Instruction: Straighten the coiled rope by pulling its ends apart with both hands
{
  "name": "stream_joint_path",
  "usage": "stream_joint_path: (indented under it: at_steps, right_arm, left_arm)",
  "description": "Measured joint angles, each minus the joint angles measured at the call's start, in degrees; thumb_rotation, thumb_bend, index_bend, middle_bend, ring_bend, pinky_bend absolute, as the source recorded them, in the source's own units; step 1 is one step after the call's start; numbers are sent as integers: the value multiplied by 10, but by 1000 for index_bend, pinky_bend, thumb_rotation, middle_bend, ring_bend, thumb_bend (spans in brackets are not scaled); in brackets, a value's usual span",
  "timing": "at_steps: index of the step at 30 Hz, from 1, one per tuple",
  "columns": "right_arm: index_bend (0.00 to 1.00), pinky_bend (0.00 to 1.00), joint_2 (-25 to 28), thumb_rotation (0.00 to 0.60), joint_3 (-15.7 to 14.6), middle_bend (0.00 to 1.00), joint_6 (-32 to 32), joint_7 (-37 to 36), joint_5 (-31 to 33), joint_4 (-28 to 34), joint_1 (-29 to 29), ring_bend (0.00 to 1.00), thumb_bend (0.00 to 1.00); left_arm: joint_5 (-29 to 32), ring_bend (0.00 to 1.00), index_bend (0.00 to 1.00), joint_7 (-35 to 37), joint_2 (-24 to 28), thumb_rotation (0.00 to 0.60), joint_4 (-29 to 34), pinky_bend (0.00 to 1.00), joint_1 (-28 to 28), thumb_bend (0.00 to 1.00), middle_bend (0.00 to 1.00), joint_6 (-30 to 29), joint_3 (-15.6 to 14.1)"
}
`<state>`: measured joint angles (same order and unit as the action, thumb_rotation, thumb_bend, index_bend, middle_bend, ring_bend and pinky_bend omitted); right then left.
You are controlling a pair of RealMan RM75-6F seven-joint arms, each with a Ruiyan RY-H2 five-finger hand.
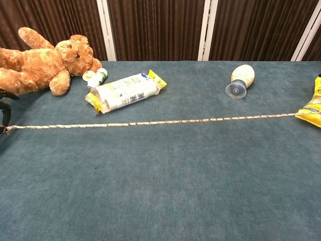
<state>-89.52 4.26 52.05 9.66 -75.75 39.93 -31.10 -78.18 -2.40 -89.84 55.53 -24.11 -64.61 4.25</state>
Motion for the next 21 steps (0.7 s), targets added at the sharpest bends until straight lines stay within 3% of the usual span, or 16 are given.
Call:
stream_joint_path:
  at_steps: [3, 7, 13, 15, 17, 21]
  right_arm:
    - [770, 0, -4, 600, -2, 121, -2, -4, -4, -8, 2, 0, 667]
    - [523, 0, -7, 600, -5, 120, -5, -9, -10, -10, 5, 0, 667]
    - [257, 0, -5, 600, -4, 104, -7, -4, -9, -3, 9, 0, 664]
    - [141, 0, -2, 600, -3, 77, -9, -2, -7, 0, 10, 0, 629]
    - [27, 0, 1, 600, -1, 33, -14, 4, -2, 3, 11, 0, 527]
    - [0, 0, 9, 600, 6, 2, -24, 21, 12, 15, 13, 0, 373]
  left_arm:
    - [0, 0, 483, 10, -3, 600, -6, 134, -2, 483, 111, 9, -1]
    - [-5, 0, 289, 21, -8, 600, -13, 129, -4, 482, 107, 20, -6]
    - [-11, 0, 22, 21, -9, 600, -16, 120, -8, 458, 85, 28, -12]
    - [-10, 0, 0, 19, -9, 600, -16, 119, -8, 444, 74, 28, -10]
    - [-7, 0, 0, 18, -6, 600, -13, 119, -7, 434, 61, 28, -8]
    - [-1, 0, 0, 15, 2, 600, -2, 120, -6, 424, 25, 32, -6]
